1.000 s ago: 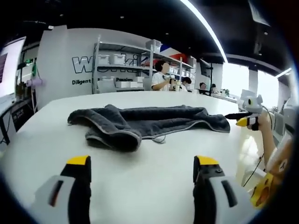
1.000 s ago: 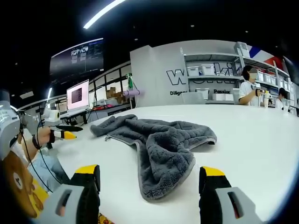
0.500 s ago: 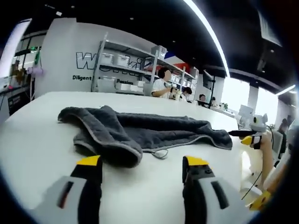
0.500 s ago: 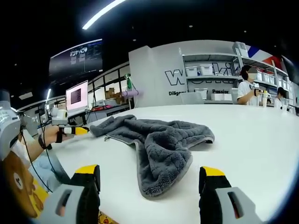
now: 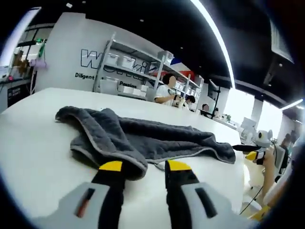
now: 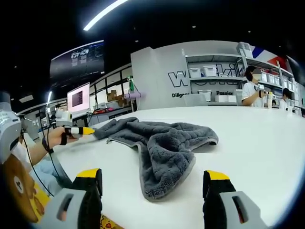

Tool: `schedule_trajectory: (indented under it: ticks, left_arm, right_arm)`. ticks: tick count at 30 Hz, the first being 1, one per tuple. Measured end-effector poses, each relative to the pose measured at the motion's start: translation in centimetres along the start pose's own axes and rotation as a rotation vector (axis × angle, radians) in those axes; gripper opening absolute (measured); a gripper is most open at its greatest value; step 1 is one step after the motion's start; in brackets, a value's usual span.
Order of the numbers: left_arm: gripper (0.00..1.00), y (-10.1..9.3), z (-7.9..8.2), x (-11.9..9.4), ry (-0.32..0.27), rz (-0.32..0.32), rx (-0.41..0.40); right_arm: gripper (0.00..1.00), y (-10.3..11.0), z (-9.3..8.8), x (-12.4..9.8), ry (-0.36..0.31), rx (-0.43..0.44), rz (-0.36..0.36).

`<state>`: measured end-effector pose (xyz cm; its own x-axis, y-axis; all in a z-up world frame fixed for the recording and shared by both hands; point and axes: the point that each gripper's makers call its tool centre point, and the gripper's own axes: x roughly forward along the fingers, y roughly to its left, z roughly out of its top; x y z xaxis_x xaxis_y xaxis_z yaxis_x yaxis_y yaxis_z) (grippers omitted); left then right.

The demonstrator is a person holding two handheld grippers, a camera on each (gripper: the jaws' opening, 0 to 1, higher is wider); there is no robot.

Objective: Fold the towel on the table until its edges align and the towel forms a compact rectangular stack.

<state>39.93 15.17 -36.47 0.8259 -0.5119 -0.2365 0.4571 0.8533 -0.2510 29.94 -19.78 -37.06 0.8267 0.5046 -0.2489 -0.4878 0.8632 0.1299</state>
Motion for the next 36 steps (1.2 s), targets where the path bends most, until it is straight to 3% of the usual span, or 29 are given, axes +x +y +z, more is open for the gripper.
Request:
schedule_trajectory:
  ticks: [8, 12, 18, 22, 25, 36]
  left_arm:
    - [0.1, 1.0, -0.6, 0.3, 0.037, 0.026, -0.004]
    - [0.06, 0.7, 0.1, 0.3, 0.036, 0.021, 0.014]
    - [0.05, 0.8, 3.4, -0.6, -0.015, 0.019, 0.043]
    - [0.05, 1.3, 6.9, -1.6, -0.065, 0.043, 0.089]
    - [0.05, 1.8, 9.3, -2.2, -0.094, 0.07, 0.135]
    - [0.04, 5.0, 15.2, -3.8, -0.128, 0.181, 0.254]
  right_arm:
    - [0.91, -0.2, -0.1, -0.2, -0.003, 0.006, -0.002]
    - [0.91, -0.3, -0.2, -0.3, -0.005, 0.011, -0.004]
    - [0.91, -0.4, -0.3, -0.5, -0.01, 0.018, -0.005]
    - [0.91, -0.6, -0.3, -0.6, -0.012, 0.022, -0.009]
    - [0.91, -0.6, -0.4, -0.6, -0.015, 0.026, -0.009]
    - [0.91, -0.7, -0.5, -1.0, -0.025, 0.031, -0.011]
